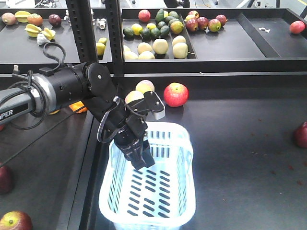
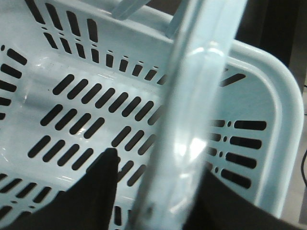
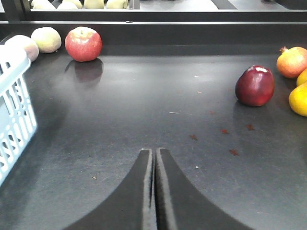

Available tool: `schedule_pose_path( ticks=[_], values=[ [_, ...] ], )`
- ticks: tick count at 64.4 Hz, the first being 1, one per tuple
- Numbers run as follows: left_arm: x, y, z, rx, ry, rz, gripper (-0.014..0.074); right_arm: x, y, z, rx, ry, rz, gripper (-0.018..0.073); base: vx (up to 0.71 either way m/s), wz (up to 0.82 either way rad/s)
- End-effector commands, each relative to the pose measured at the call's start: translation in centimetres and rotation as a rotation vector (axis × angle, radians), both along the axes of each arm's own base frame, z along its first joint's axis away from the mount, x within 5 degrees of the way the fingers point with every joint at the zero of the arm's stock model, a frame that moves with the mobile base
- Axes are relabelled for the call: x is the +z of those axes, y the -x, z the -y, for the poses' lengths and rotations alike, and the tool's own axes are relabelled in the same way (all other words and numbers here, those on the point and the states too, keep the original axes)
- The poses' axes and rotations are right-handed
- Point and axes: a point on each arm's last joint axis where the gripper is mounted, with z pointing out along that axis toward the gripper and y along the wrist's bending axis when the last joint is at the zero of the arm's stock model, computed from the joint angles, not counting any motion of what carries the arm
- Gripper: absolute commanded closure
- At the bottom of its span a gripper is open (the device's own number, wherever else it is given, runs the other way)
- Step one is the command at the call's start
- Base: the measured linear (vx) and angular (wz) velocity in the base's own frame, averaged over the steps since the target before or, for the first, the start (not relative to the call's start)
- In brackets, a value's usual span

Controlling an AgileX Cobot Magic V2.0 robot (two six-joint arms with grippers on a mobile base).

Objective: Pick three apples into basket with both arms
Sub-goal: 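Reach the left gripper down to the light-blue basket handle, then close the left gripper on the basket handle and lift it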

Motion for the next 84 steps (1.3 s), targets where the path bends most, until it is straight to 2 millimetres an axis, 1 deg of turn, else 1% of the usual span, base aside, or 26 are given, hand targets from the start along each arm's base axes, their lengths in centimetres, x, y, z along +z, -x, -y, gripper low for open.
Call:
schedule_pose_path(
  ticks=[1,10,15,24,29,32,36,39,44,48,55,69,80,84],
  values=[
    [2.8,0.8,0.0,-0.014,0.045,0.031,0.0607,0.6,-0.2,0.0,0.004,0.017,0.069,0.0564,0.0,0.0],
    [5.3,1.6,-0.4,-0.015,0.08,0.085,0.0604,0.6,-0.2,0.0,0.004,0.017,0.069,0.0564,0.0,0.0],
    [7.6,2.3,-0.8,-0.019,0.107,0.131,0.0604,0.6,-0.2,0.0,0.004,0.017,0.069,0.0564,0.0,0.0],
    [13.3,4.1,-1.7,-0.028,0.167,0.211,0.0604,0.6,-0.2,0.0,0.004,0.017,0.069,0.0564,0.0,0.0],
    [16.7,5.2,-2.3,0.015,0.217,0.266,0.0604,0.6,-0.2,0.0,0.004,0.017,0.069,0.0564,0.0,0.0],
    [19.1,6.2,-2.8,0.066,0.26,0.296,0.0604,0.6,-0.2,0.0,0.004,0.017,0.069,0.0564,0.0,0.0],
    [21.4,7.4,-3.5,0.115,0.308,0.323,0.0604,0.6,-0.2,0.0,0.004,0.017,0.069,0.0564,0.0,0.0],
    [23.0,8.5,-4.1,0.155,0.342,0.334,0.0604,0.6,-0.2,0.0,0.004,0.017,0.069,0.0564,0.0,0.0],
    [24.8,10.2,-5.0,0.198,0.385,0.348,0.0604,0.6,-0.2,0.0,0.004,0.017,0.069,0.0564,0.0,0.0],
    [25.9,11.3,-5.7,0.217,0.41,0.359,0.0604,0.6,-0.2,0.0,0.004,0.018,0.07,0.0564,0.0,0.0],
    [28.0,13.9,-7.1,0.255,0.466,0.385,0.0604,0.6,-0.2,0.0,0.004,0.018,0.07,0.0564,0.0,0.0],
    [30.5,17.7,-9.3,0.247,0.533,0.468,0.0604,0.6,-0.2,0.0,0.004,0.018,0.07,0.0564,0.0,0.0],
    [31.4,19.4,-10.2,0.243,0.559,0.504,0.0604,0.6,-0.2,0.0,0.004,0.018,0.07,0.0564,0.0,0.0],
    [31.4,19.4,-10.2,0.243,0.56,0.505,0.0604,0.6,-0.2,0.0,0.004,0.018,0.07,0.0564,0.0,0.0]
  ],
)
